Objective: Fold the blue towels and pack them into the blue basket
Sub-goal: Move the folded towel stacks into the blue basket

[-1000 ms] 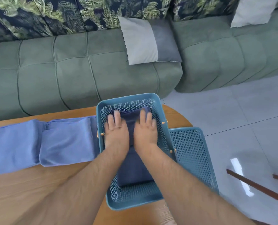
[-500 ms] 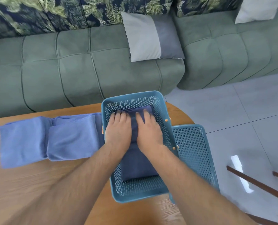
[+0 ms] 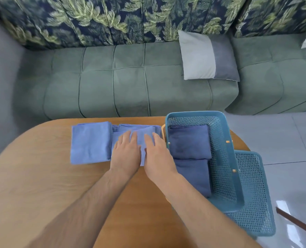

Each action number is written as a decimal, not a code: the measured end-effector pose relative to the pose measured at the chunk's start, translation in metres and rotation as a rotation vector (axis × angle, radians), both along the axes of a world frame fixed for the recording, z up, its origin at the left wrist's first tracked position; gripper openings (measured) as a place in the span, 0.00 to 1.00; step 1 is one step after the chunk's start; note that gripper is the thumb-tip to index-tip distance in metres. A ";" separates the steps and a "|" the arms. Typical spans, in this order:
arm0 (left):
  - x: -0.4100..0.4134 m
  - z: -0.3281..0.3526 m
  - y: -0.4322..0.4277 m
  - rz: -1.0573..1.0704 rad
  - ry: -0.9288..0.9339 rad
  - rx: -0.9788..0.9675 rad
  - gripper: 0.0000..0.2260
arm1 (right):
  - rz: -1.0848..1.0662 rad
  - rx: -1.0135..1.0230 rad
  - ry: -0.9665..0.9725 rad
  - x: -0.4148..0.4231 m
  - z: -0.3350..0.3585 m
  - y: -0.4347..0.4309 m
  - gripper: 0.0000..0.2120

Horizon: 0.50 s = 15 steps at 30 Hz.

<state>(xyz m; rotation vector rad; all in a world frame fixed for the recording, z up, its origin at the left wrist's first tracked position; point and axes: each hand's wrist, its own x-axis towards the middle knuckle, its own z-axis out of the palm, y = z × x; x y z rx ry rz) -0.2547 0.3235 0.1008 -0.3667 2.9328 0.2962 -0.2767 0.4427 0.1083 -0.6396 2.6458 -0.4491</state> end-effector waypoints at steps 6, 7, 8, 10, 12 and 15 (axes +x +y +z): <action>0.012 -0.027 -0.032 0.237 -0.188 0.094 0.29 | -0.203 0.193 -0.241 -0.002 -0.024 -0.030 0.38; 0.013 -0.029 -0.033 0.248 -0.197 0.115 0.29 | -0.236 0.206 -0.257 -0.003 -0.028 -0.032 0.37; 0.012 -0.030 -0.034 0.254 -0.209 0.124 0.29 | -0.263 0.212 -0.269 -0.003 -0.031 -0.033 0.36; 0.008 -0.032 -0.035 0.283 -0.230 0.143 0.28 | -0.291 0.223 -0.262 -0.003 -0.035 -0.032 0.33; 0.003 -0.032 -0.033 0.341 -0.276 0.208 0.28 | -0.306 0.214 -0.208 -0.002 -0.036 -0.030 0.28; -0.004 -0.031 -0.029 0.414 -0.331 0.267 0.27 | -0.318 0.189 -0.140 -0.001 -0.036 -0.029 0.24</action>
